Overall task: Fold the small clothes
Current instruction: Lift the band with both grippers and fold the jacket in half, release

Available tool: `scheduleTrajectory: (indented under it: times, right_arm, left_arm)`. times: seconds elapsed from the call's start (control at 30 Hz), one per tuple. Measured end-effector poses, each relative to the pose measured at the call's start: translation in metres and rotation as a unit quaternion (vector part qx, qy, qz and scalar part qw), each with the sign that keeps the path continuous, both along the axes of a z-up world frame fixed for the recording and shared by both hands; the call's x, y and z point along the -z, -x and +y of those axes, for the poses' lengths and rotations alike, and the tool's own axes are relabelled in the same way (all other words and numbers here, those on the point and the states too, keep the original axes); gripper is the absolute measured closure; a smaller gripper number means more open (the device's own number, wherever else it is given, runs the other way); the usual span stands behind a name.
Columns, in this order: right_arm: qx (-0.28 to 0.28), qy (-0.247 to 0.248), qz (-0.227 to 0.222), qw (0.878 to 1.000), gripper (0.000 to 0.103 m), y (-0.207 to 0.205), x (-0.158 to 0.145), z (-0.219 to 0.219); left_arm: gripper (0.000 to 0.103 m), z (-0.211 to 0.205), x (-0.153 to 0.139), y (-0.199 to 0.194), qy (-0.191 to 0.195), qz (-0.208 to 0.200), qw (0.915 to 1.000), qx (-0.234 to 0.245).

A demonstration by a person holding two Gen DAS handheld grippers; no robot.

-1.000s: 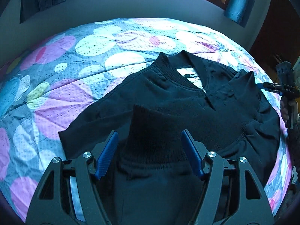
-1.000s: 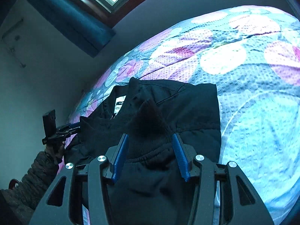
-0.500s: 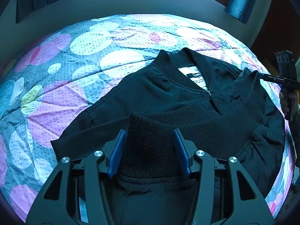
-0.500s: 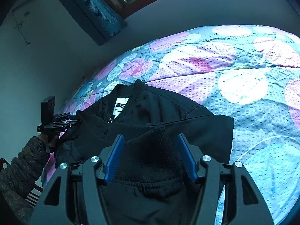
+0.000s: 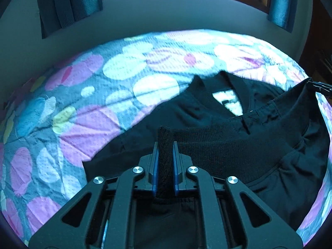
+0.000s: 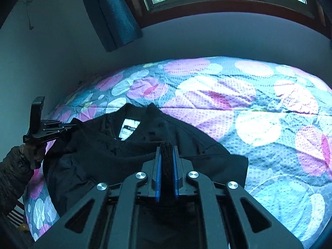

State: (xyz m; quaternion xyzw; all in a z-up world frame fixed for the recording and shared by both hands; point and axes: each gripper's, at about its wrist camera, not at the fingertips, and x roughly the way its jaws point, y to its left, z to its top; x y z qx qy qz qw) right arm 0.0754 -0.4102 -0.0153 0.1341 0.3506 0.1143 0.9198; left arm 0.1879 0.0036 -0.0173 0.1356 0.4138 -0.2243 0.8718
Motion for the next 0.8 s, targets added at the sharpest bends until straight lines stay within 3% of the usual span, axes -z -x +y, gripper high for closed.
scheduleTrajectory:
  times: [0.2,0.4,0.6,0.8]
  right_arm:
    - [0.041,-0.037,-0.004,0.998,0.094,-0.052,-0.013,-0.021]
    - [0.071,-0.05,0.081,0.993,0.094,-0.12,0.036,-0.032]
    - [0.088,-0.105,0.143,0.98,0.094,-0.132,0.087,-0.048]
    - [0.091,-0.132,0.15,0.976,0.094,-0.132,0.095,-0.052]
  left_arm:
    - [0.092,-0.006,-0.019,-0.056,0.032,-0.008,0.9979,-0.055]
    - [0.092,-0.02,0.028,-0.107,0.004,0.038,0.9939,-0.103]
    - [0.09,-0.011,0.05,-0.112,0.014,0.056,0.9922,-0.11]
    - [0.086,-0.008,0.056,-0.114,0.022,0.059,0.9917,-0.112]
